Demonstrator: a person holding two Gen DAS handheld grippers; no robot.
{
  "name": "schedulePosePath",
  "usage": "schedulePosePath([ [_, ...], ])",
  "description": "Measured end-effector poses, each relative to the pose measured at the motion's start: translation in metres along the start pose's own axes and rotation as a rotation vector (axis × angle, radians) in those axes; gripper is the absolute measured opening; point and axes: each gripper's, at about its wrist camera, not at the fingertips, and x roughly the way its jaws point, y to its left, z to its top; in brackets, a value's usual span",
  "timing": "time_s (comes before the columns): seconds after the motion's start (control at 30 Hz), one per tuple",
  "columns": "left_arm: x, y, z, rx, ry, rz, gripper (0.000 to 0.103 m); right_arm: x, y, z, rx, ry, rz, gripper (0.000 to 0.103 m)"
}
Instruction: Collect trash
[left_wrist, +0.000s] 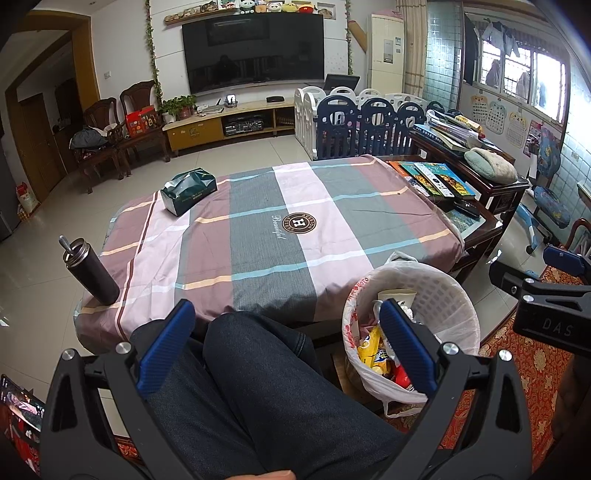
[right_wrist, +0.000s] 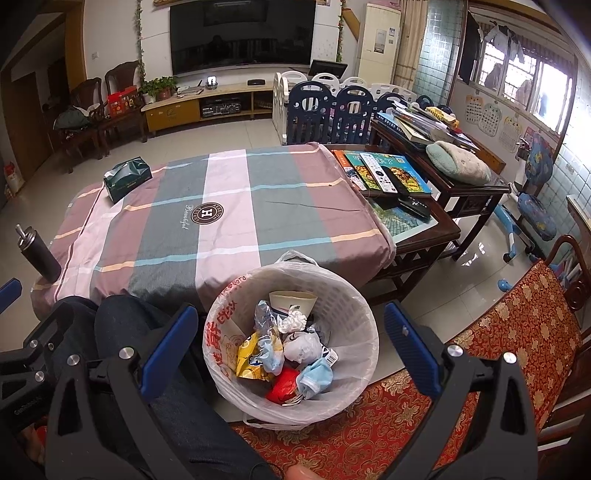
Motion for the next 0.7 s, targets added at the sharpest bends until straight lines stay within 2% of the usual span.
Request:
schedulePosePath([
  [0.7, 0.003, -0.0039, -0.0069, 0.001, 0.013, -0.003, 0.1, 0.0054, -0.0027, -0.0019, 0.011, 0.006, -0.012, 0.099],
])
